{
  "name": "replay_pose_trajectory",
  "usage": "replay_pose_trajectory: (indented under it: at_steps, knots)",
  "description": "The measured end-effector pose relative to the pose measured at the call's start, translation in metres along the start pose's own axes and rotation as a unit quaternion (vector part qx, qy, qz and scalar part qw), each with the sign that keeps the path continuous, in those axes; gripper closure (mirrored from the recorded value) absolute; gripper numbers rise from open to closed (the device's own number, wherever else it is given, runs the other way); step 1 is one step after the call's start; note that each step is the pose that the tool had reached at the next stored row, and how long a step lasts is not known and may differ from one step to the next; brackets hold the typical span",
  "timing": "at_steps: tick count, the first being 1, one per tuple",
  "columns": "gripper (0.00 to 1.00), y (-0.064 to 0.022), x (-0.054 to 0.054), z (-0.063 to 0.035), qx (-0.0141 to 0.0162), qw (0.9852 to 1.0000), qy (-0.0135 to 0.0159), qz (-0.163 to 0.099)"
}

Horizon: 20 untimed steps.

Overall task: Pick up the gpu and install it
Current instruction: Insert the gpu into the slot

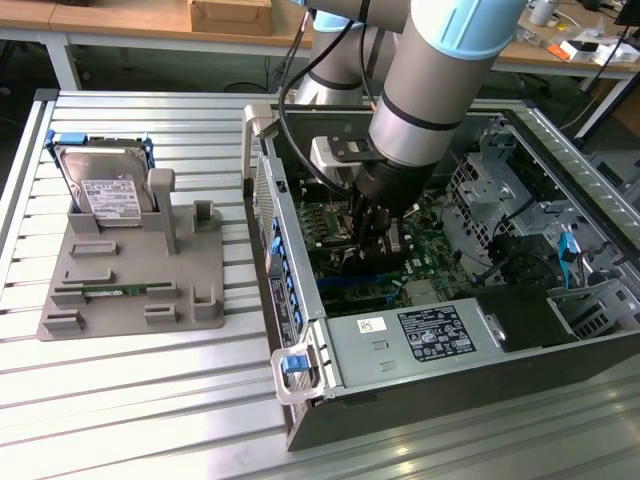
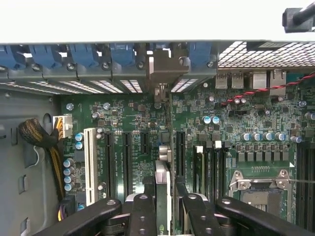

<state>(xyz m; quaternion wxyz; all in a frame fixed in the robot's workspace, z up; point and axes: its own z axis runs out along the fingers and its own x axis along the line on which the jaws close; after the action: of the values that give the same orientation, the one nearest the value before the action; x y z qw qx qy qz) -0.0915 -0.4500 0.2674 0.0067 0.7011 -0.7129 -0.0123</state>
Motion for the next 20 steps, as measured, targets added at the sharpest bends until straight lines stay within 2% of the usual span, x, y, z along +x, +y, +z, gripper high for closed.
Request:
replay_pose_trajectory:
  at_steps: [5,11,20]
  knots:
    - [0.74,0.0000,0.0004,0.0001,0.0001,1.0000,-0.0002,0.010]
    - [0.74,-0.0001,0.0004,0.0044,0.0001,1.0000,-0.0002,0.010]
    - [0.74,-0.0001,0.0004,0.0054,0.0001,1.0000,-0.0002,0.010]
